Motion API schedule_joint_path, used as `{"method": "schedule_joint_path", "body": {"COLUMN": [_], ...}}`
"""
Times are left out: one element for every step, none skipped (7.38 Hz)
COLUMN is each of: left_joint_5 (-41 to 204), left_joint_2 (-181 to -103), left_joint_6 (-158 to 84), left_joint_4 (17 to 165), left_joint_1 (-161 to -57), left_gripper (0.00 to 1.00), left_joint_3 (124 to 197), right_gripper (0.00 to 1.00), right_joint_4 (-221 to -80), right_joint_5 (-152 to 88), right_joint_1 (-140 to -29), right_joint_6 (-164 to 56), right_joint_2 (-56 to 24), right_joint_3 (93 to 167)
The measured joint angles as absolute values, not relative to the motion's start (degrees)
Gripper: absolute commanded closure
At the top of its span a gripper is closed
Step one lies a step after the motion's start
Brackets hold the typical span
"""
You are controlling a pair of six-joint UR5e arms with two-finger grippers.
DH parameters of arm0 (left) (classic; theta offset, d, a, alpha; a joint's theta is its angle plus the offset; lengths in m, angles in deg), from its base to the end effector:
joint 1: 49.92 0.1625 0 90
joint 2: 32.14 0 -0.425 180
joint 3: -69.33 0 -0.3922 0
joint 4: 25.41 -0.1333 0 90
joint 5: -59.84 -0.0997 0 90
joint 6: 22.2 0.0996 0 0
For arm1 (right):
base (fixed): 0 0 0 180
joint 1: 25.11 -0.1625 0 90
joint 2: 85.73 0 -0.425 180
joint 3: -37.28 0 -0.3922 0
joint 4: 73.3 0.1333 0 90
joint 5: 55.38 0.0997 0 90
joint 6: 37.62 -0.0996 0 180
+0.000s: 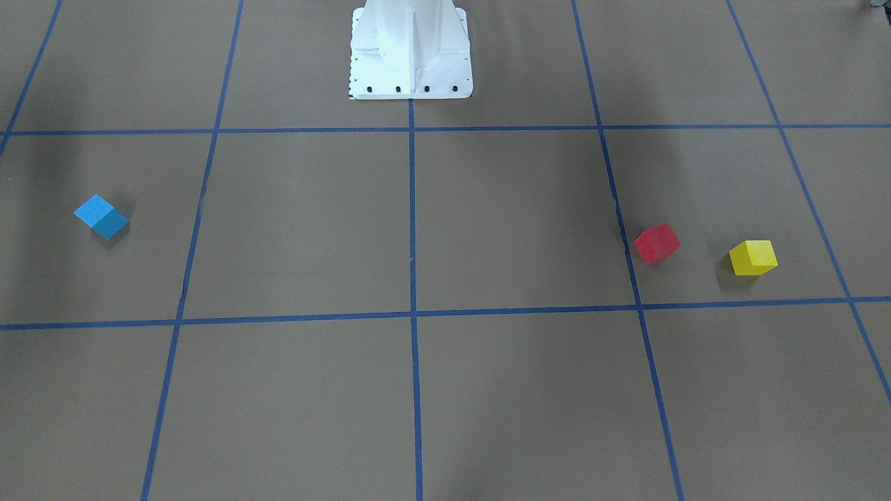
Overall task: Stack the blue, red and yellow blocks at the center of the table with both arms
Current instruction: 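Move the right gripper down toward the blue cube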
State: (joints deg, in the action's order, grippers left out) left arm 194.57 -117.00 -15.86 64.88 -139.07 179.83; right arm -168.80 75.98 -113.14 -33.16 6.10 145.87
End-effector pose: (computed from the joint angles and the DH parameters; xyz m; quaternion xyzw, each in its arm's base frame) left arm -0.0564 -0.4561 0.5231 0.1438 0.3705 0.1091 0.9111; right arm 0.0511 -0.4764 0.5280 0.0994 -0.3494 -0.0868 0.9276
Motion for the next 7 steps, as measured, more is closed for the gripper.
{"method": "schedule_joint_path", "body": {"left_joint_5": [193.6, 192.6, 192.2, 192.1, 192.0, 192.0, 192.0], "left_joint_2": [-118.5, -120.1, -121.2, -121.7, -121.9, -122.0, -122.1], "left_joint_6": [-15.9, -15.9, -15.9, -16.0, -16.0, -16.0, -16.0], "left_joint_4": [68.5, 71.9, 73.7, 74.7, 75.2, 75.4, 75.7], "left_joint_1": [-139.2, -139.2, -139.2, -139.2, -139.2, -139.2, -139.1], "left_gripper": [0.0, 0.0, 0.0, 0.0, 0.0, 0.0, 0.0], "left_joint_3": [178.7, 177.2, 176.0, 175.5, 175.4, 175.3, 175.2], "right_gripper": [0.0, 0.0, 0.0, 0.0, 0.0, 0.0, 0.0], "right_joint_4": [-164.9, -160.6, -156.4, -151.3, -144.4, -138.3, -135.1], "right_joint_5": [76.4, 76.6, 77.1, 77.2, 75.5, 70.6, 63.1], "right_joint_1": [-113.2, -113.0, -111.9, -109.6, -105.7, -100.1, -93.0], "right_joint_6": [-35.5, -40.4, -49.2, -59.5, -71.7, -83.7, -94.5], "right_joint_2": [6.6, 7.1, 7.8, 9.0, 10.9, 13.1, 15.2], "right_joint_3": [145.6, 145.6, 145.7, 146.1, 146.5, 147.6, 149.8]}}
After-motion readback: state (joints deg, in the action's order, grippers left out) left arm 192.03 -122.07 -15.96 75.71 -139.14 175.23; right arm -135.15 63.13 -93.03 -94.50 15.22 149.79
